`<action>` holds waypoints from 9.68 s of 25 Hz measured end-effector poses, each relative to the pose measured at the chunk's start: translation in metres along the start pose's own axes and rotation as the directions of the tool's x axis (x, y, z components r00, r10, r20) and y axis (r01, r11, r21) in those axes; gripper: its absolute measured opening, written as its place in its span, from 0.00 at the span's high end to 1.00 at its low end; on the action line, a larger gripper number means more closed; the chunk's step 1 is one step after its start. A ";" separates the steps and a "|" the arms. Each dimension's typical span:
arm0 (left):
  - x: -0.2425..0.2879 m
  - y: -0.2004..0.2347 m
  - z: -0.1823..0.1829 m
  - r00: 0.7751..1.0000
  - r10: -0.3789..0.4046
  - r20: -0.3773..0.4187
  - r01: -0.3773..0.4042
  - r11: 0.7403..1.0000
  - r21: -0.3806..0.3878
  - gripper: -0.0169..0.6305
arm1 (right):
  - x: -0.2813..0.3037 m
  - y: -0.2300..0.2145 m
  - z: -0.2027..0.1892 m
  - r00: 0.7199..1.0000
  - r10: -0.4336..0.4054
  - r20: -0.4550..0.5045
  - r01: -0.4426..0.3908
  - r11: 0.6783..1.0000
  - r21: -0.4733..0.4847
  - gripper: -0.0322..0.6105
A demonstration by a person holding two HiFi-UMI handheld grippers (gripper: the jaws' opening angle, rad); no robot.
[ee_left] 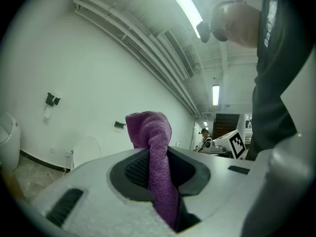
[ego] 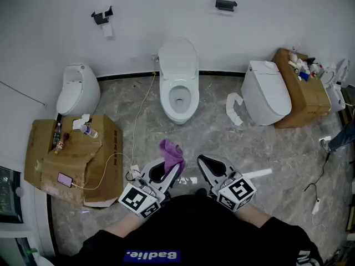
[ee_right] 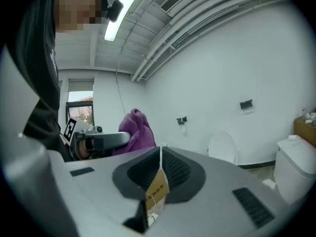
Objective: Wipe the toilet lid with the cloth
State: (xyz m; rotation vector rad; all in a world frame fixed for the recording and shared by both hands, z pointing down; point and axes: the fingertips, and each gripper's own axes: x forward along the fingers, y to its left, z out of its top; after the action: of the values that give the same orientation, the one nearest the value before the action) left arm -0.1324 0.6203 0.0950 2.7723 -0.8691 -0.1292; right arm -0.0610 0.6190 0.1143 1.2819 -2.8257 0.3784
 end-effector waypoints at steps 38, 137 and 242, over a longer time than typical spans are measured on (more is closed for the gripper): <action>0.100 0.015 -0.005 0.996 0.094 0.011 -0.094 0.996 0.007 0.87 | -0.016 -0.122 0.009 1.000 0.022 0.017 -0.022 0.999 0.037 0.89; 0.490 0.676 -0.023 0.924 0.379 -0.057 -0.380 0.925 -0.006 0.87 | 0.510 -0.651 0.016 0.985 -0.074 -0.157 0.069 0.997 -0.036 0.89; 0.597 0.822 -0.209 0.829 0.552 -0.084 -0.542 0.832 0.121 0.87 | 0.623 -0.804 -0.160 0.929 -0.110 -0.355 0.001 0.956 -0.294 0.84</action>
State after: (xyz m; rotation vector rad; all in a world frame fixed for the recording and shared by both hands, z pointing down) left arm -0.0643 -0.3361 0.4912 2.4491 -1.6279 0.1758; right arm 0.1097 -0.3162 0.5114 1.0960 -2.4148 0.1703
